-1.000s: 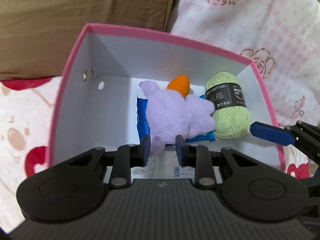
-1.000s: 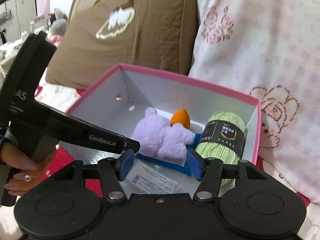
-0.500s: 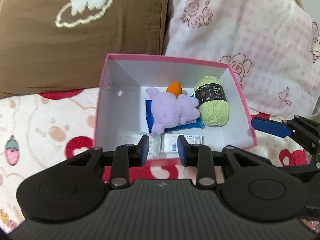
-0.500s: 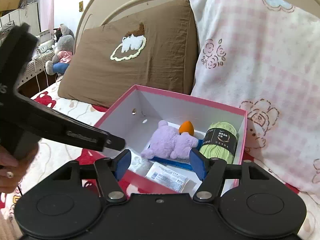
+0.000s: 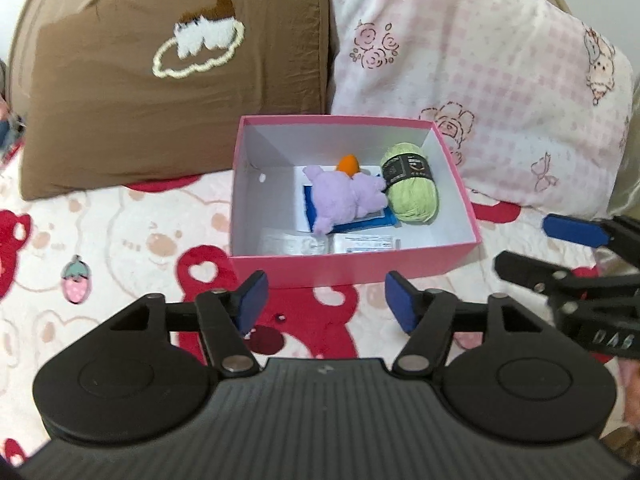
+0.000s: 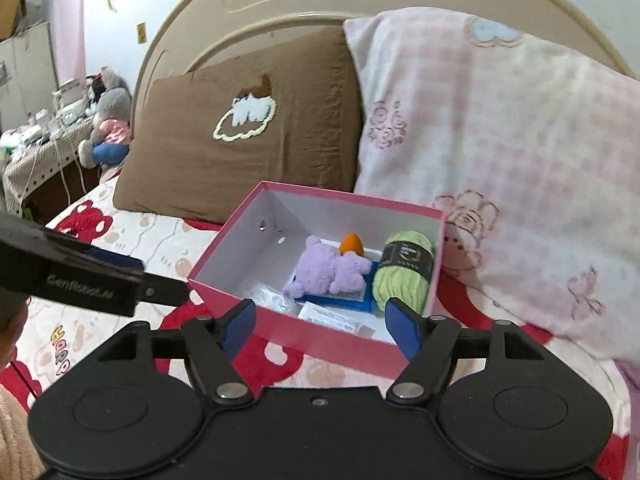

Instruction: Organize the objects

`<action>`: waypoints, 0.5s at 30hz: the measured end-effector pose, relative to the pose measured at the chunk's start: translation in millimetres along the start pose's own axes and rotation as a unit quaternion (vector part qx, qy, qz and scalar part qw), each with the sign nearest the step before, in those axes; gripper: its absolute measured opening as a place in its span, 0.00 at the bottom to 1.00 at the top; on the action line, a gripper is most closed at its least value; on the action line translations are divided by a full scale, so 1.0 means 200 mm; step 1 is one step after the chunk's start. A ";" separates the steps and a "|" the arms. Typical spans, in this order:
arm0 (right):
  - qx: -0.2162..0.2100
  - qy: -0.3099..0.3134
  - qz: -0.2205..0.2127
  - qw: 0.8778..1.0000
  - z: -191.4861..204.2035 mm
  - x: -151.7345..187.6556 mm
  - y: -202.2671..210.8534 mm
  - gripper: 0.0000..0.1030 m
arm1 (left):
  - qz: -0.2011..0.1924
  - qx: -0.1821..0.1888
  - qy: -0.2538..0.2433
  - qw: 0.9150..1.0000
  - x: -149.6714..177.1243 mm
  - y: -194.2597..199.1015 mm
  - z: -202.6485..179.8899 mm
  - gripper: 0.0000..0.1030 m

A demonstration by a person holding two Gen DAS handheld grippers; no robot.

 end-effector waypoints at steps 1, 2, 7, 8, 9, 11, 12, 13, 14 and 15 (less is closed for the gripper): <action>0.002 -0.007 -0.001 1.000 0.00 0.01 0.02 0.74 | -0.005 -0.006 0.002 1.000 0.01 0.02 0.01 0.67; 0.006 -0.014 -0.002 1.000 -0.01 0.03 0.04 0.75 | -0.012 -0.010 0.008 1.000 0.01 0.05 0.02 0.69; 0.022 -0.038 0.015 0.999 -0.03 0.12 0.07 0.88 | -0.029 -0.009 0.021 0.999 0.05 0.14 0.03 0.81; 0.022 -0.044 0.020 0.999 -0.02 0.14 0.08 0.92 | -0.028 -0.014 0.017 0.999 0.07 0.15 0.03 0.83; 0.023 -0.051 0.023 0.998 -0.02 0.16 0.08 0.95 | -0.027 -0.017 0.013 0.999 0.09 0.15 0.03 0.88; 0.026 -0.064 0.026 0.997 -0.02 0.19 0.08 0.97 | -0.029 -0.022 0.011 0.999 0.12 0.15 0.03 0.96; 0.030 -0.064 0.028 0.997 -0.02 0.20 0.09 0.98 | -0.029 -0.026 0.009 0.999 0.13 0.15 0.03 0.99; 0.038 -0.060 0.028 0.997 -0.01 0.22 0.09 0.98 | -0.027 -0.029 0.006 0.999 0.15 0.14 0.03 1.00; 0.048 -0.054 0.028 0.997 -0.01 0.23 0.09 0.99 | -0.022 -0.034 0.000 0.999 0.17 0.13 0.03 1.00; 0.056 -0.050 0.027 0.997 0.00 0.24 0.10 0.99 | -0.014 -0.039 -0.004 0.999 0.18 0.12 0.03 1.00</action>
Point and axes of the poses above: each gripper's, at about its wrist camera, not at the fingertips, and y roughly against the way its jaws point, z to its left, x to its underside, the point moved 9 cm from there along -y, roughly the way its jaws point, and after that the axes turned 7 degrees about -x, right-handed, at the moved point
